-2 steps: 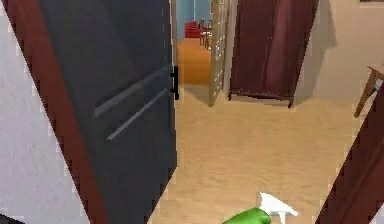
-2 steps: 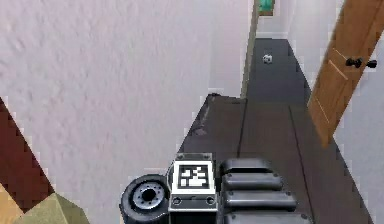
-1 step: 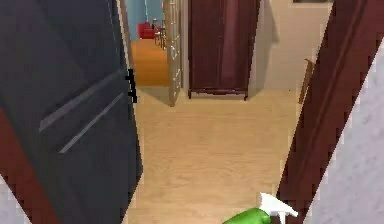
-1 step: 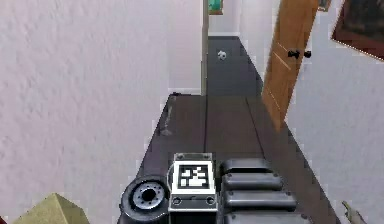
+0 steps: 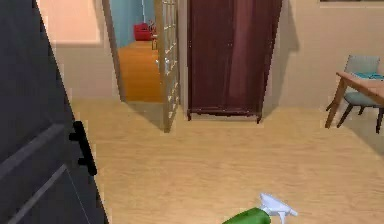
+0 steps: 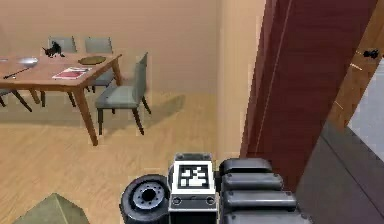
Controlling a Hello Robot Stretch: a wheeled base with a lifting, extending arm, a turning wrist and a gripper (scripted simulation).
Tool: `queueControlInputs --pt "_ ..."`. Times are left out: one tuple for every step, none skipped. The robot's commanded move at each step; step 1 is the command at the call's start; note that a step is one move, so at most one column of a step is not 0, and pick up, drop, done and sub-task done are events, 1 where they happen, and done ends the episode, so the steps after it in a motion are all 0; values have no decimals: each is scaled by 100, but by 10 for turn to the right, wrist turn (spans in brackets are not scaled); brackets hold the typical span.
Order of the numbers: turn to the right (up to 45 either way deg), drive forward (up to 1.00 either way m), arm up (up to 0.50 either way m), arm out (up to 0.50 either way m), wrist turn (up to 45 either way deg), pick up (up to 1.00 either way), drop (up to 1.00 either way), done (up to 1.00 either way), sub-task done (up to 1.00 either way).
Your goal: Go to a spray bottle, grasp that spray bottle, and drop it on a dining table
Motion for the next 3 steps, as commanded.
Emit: queueControlInputs --pt "360 0 0 0 0 0 0 0 0" --pt "0 100 0 0 0 0 0 0 0" --pt "0 100 0 0 0 0 0 0 0"
